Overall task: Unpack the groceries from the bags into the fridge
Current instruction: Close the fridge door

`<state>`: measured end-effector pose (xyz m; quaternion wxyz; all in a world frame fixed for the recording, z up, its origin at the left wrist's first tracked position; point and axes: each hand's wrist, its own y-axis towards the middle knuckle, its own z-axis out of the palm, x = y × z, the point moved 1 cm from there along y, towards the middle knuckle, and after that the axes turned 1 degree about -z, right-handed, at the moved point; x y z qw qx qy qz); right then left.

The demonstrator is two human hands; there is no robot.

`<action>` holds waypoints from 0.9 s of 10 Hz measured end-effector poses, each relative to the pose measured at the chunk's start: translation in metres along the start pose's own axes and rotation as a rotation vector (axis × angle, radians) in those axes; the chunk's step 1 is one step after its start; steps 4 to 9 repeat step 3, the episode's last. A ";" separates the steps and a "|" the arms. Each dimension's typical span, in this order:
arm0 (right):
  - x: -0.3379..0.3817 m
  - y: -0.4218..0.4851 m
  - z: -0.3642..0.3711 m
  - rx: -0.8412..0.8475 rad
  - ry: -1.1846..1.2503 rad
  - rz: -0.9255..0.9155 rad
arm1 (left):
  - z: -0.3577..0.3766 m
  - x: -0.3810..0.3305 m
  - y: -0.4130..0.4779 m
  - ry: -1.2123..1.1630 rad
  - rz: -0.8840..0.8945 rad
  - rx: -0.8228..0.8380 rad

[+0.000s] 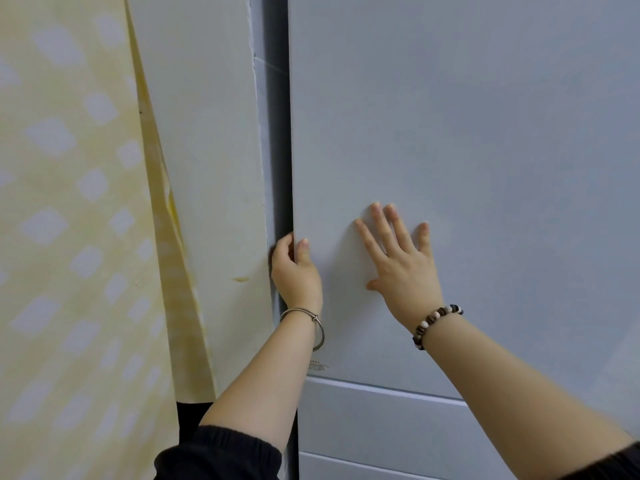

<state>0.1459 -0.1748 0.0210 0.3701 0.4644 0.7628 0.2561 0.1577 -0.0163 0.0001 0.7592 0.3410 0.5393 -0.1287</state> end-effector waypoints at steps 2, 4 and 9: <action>-0.002 -0.001 -0.011 0.003 0.004 -0.033 | -0.001 -0.019 -0.017 0.157 0.041 0.058; -0.008 -0.008 -0.024 0.020 0.064 -0.020 | -0.005 -0.033 -0.034 0.266 0.236 0.112; -0.008 -0.008 -0.024 0.020 0.064 -0.020 | -0.005 -0.033 -0.034 0.266 0.236 0.112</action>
